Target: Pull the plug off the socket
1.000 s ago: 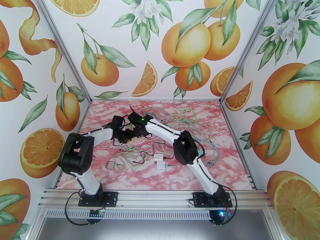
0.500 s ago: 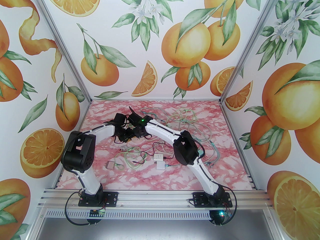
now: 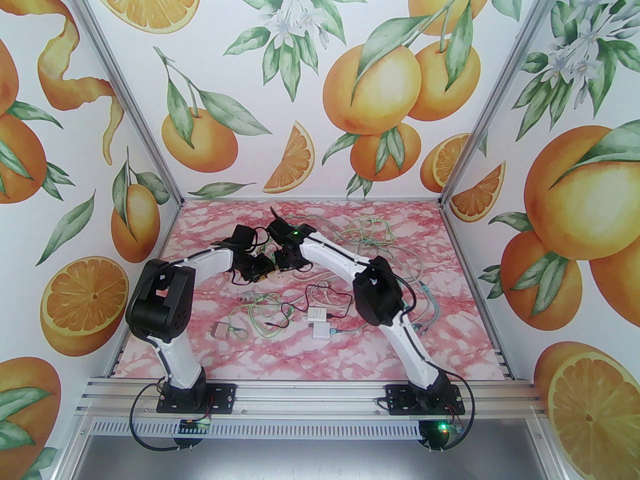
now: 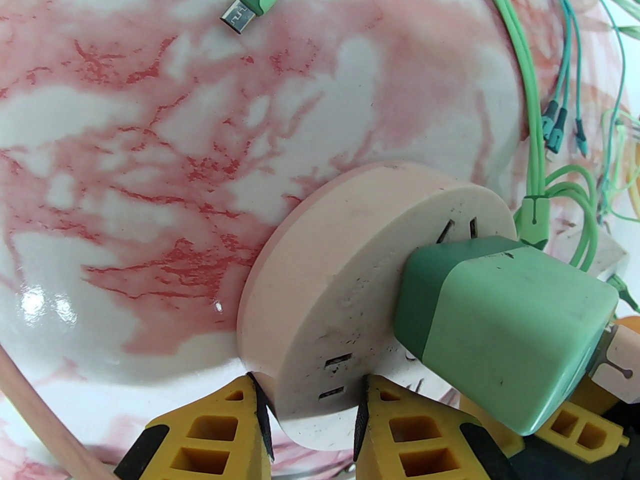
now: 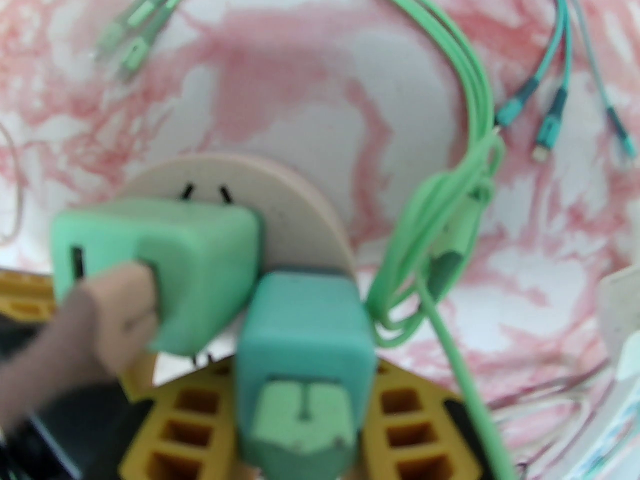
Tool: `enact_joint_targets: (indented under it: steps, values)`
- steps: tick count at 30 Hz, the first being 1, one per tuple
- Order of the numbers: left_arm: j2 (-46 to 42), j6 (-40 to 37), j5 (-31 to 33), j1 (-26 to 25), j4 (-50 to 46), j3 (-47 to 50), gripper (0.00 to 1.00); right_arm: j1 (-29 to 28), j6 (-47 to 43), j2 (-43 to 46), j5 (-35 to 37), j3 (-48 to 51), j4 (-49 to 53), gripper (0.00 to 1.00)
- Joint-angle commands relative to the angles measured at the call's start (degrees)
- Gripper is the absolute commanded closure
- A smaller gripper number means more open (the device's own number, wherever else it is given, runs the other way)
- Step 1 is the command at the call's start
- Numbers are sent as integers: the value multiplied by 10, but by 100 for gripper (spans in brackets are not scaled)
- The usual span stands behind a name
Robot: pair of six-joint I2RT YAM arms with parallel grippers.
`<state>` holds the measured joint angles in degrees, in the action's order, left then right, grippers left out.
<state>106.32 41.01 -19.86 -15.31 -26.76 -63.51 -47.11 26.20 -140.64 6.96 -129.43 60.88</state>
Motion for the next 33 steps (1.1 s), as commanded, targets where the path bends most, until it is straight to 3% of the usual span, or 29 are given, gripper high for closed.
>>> enact_joint_targets:
  steps: [1,8,13,16,20,25,33]
  values:
    - [111,-16,58,-33,-56,49,75,-96,-53,-18,-49,-78,13,83]
    - [113,-17,59,-34,-59,47,75,-108,-59,-13,-36,-64,10,83]
    - [113,-19,59,-34,-58,48,75,-83,-47,19,-76,-34,-22,83]
    - [108,-20,62,-34,-59,51,75,-13,22,84,-205,69,-131,83]
    - [109,-22,62,-34,-59,52,75,15,63,110,-251,120,-188,83]
    - [113,-22,58,-36,-58,48,75,-8,39,92,-212,90,-147,83]
    - [121,-23,58,-41,-63,40,75,-99,-50,-13,-51,-72,22,84]
